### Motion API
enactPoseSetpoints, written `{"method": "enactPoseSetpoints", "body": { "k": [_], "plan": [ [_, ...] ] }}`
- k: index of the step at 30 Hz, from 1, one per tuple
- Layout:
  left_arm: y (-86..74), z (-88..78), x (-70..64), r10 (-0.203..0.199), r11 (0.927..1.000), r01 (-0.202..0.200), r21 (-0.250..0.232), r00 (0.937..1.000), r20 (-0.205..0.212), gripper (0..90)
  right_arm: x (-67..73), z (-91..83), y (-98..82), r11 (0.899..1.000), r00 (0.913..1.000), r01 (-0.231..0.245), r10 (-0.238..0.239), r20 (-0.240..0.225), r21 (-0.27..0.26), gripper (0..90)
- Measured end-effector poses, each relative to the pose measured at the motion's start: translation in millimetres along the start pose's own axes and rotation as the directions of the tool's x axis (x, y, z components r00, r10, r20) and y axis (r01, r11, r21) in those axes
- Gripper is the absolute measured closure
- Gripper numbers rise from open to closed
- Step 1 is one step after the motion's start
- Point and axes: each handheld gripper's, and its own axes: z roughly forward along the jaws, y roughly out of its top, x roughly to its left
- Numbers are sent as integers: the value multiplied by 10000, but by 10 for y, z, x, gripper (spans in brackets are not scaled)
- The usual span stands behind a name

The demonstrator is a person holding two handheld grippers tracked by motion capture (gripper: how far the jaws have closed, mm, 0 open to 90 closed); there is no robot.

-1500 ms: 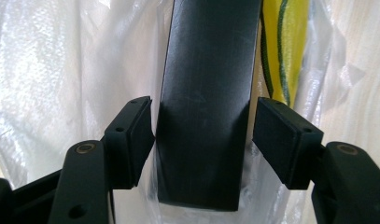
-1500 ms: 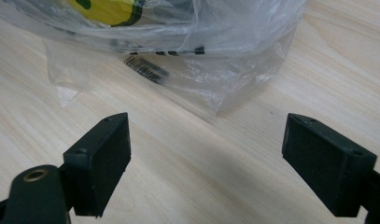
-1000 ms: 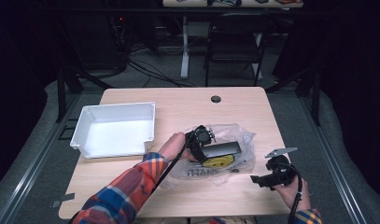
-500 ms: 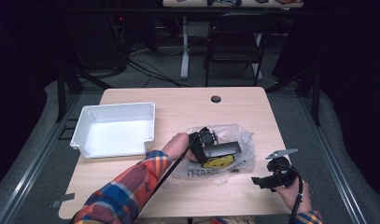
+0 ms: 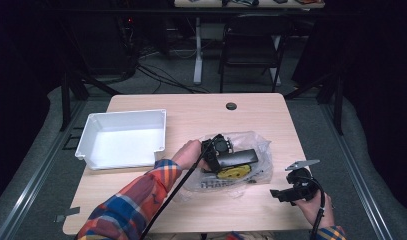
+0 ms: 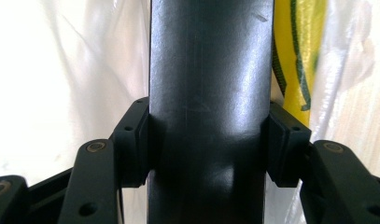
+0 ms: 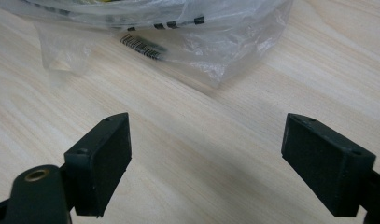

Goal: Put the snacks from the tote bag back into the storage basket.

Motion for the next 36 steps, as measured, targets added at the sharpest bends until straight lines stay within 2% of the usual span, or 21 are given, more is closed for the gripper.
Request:
{"method": "enactPoseSetpoints", "body": {
  "k": [6, 9, 10, 23, 27, 36],
  "plan": [
    [-22, -139, 35, -20, 9999, 20, -132, 10000, 12, 433, 6, 0, 2, 10000, 10000, -17, 17, 21, -34, 154],
    [-37, -197, 48, -38, 9997, 34, -245, 9999, -147, 433, 5, -3, 2, 10000, 10000, -23, 23, -11, -44, 154],
    [-40, -221, 55, -63, 9997, 63, -223, 10000, -36, 433, -1, -9, 3, 10000, 10000, 39, -39, -17, 28, 154],
    [-102, -503, 98, -40, 9983, 37, -577, 10000, -36, 433, -4, -15, 4, 9999, 9999, 86, -86, 63, 53, 154],
    [-120, -599, 125, -5, 9987, -2, -513, 9999, -127, 434, 2, -13, 4, 10000, 10000, 12, -12, 7, -52, 154],
    [-195, -835, 205, -169, 9970, 144, -760, 9993, -330, 434, -2, -14, 6, 10000, 10000, 45, -44, 19, -21, 154]
  ]
}}
